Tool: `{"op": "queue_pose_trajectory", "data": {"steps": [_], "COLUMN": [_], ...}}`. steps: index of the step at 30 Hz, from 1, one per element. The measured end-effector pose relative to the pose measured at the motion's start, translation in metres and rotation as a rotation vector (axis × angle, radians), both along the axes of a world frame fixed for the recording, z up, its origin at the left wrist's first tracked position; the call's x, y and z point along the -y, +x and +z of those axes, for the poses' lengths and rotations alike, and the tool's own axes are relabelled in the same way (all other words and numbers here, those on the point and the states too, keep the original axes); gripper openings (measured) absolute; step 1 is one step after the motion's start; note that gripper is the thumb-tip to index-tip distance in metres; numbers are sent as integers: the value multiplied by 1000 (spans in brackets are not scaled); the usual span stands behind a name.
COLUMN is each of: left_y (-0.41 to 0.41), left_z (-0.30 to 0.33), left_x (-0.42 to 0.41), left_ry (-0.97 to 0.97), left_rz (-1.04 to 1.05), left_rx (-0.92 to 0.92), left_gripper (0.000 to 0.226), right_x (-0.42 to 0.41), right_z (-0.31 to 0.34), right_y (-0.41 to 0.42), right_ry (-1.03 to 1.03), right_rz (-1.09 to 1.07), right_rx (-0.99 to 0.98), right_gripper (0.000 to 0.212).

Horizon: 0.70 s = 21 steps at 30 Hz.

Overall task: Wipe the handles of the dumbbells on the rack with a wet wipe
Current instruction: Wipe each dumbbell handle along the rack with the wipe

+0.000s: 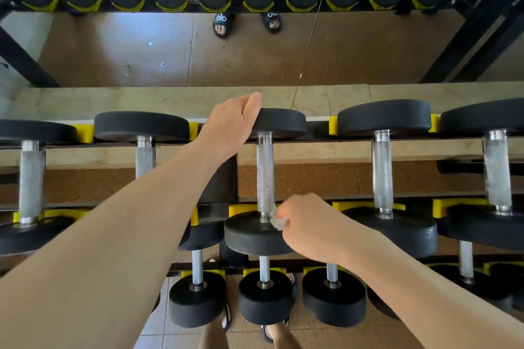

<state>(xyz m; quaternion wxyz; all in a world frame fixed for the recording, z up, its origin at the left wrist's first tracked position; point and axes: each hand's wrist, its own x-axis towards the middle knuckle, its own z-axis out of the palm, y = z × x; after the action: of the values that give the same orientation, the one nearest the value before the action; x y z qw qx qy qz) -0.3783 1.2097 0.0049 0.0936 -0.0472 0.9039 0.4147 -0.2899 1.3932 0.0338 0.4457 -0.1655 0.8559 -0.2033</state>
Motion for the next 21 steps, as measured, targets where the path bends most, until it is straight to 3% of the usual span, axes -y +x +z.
{"op": "queue_pose_trajectory", "data": {"steps": [2, 5, 8, 11, 13, 17, 19, 21], "left_y": [0, 1, 1, 1, 0, 1, 2, 2], "left_z": [1, 2, 1, 0, -1, 4, 6, 6], "left_x": [-1, -2, -3, -2, -3, -3, -4, -4], "left_ry": [-13, -17, -12, -1, 1, -9, -18, -22], "left_rz": [4, 24, 30, 35, 47, 52, 51, 47], "left_rx": [0, -4, 5, 10, 12, 15, 13, 20], "left_gripper": [50, 51, 55, 55, 56, 54, 49, 48], "right_x": [-5, -7, -7, -1, 9, 28, 25, 20], "right_z": [13, 17, 1, -16, -12, 12, 6, -1], "right_y": [-3, -22, -27, -8, 1, 1, -1, 3], "right_ry": [-103, -324, -115, 77, 59, -246, -215, -45], "right_rz": [-9, -327, -267, -112, -59, -102, -162, -148], "right_rx": [56, 159, -23, 7, -17, 9, -88, -159], "right_gripper": [21, 20, 20, 24, 20, 34, 23, 29]}}
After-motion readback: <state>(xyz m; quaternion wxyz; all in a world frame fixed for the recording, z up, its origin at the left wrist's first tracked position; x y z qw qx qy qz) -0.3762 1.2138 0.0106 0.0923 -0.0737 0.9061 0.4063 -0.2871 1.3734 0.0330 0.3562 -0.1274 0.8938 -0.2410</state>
